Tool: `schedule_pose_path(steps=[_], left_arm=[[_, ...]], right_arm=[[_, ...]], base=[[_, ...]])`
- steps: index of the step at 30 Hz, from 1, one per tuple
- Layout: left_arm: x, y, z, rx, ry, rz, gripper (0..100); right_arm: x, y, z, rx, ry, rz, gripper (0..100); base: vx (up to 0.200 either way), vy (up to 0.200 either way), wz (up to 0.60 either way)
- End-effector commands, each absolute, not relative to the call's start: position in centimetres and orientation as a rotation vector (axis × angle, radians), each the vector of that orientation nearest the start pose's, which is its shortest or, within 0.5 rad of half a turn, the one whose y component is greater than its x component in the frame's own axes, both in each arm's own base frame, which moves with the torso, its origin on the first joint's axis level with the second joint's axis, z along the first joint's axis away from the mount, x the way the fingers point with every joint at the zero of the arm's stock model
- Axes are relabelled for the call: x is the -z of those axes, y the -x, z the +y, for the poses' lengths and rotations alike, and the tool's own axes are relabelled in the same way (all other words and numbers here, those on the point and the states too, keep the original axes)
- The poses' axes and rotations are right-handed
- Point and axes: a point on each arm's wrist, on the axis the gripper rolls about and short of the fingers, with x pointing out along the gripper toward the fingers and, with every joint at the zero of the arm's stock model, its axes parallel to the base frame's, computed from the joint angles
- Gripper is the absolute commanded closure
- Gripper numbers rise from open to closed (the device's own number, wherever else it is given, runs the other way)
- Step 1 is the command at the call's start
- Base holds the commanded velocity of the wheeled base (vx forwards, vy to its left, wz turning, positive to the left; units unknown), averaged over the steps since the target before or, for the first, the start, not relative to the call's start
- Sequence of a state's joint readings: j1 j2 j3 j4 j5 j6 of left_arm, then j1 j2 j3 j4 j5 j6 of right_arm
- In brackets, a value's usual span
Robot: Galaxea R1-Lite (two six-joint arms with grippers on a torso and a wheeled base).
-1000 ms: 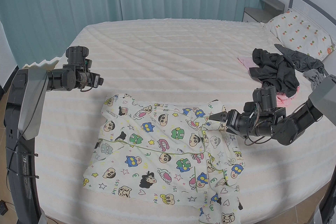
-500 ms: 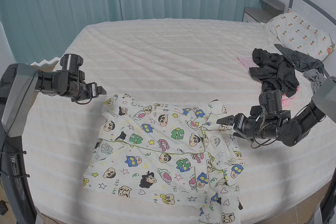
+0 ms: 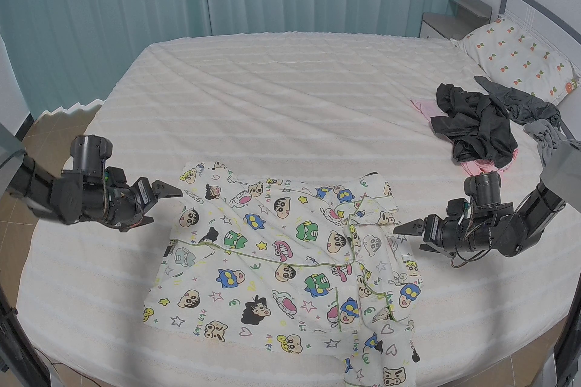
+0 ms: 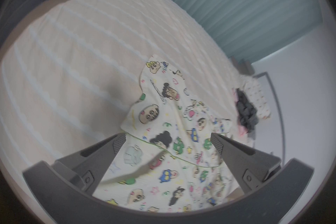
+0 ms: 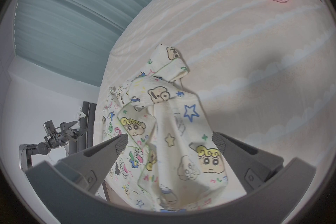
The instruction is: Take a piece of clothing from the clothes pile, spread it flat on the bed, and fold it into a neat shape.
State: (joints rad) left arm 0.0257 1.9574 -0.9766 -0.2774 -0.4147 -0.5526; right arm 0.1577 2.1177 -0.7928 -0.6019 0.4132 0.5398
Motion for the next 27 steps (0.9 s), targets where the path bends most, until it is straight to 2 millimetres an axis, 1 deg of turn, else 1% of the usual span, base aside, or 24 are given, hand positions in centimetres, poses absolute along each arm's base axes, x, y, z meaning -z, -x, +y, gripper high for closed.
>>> schedule_pose_path(steps=[1, 3, 6, 7, 8, 17, 21, 22, 27], left_arm=[[-10.4, -29.0, -0.8, 0.3, 0.942, 0.739, 0], [-9.7, -28.3, -0.9, 0.317, 0.956, 0.735, 0], [-9.2, -27.8, -1.2, 0.327, 0.97, 0.746, 0], [-9.2, -27.8, -1.2, 0.327, 0.97, 0.746, 0], [-9.0, -27.8, -1.2, 0.327, 0.97, 0.746, 0], [-8.2, -28.2, -1.2, 0.317, 0.976, 0.766, 0], [-8.1, -28.1, -1.2, 0.316, 0.976, 0.771, 0], [-8.0, -28.2, -1.2, 0.315, 0.977, 0.773, 0], [-7.7, -28.3, -1.2, 0.309, 0.978, 0.782, 0]], right_arm=[[1.0, -35.0, 4.3, -0.349, -0.536, 0.951, 0], [1.5, -35.4, 4.3, -0.356, -0.531, 0.954, 0], [1.9, -35.6, 4.3, -0.375, -0.544, 0.962, 0], [1.9, -35.6, 4.3, -0.375, -0.546, 0.964, 0], [2.0, -36.1, 4.0, -0.389, -0.567, 0.954, 0], [2.0, -37.6, 4.0, -0.375, -0.676, 0.925, 0], [1.6, -37.6, 4.0, -0.401, -0.719, 0.905, 0], [1.3, -37.6, 4.2, -0.42, -0.74, 0.896, 0], [1.6, -37.3, 4.4, -0.419, -0.746, 0.908, 0]], base=[[0.0, 0.0, 0.0], [0.0, 0.0, 0.0], [0.0, 0.0, 0.0], [0.0, 0.0, 0.0], [0.0, 0.0, 0.0], [0.0, 0.0, 0.0], [0.0, 0.0, 0.0], [0.0, 0.0, 0.0], [0.0, 0.0, 0.0]])
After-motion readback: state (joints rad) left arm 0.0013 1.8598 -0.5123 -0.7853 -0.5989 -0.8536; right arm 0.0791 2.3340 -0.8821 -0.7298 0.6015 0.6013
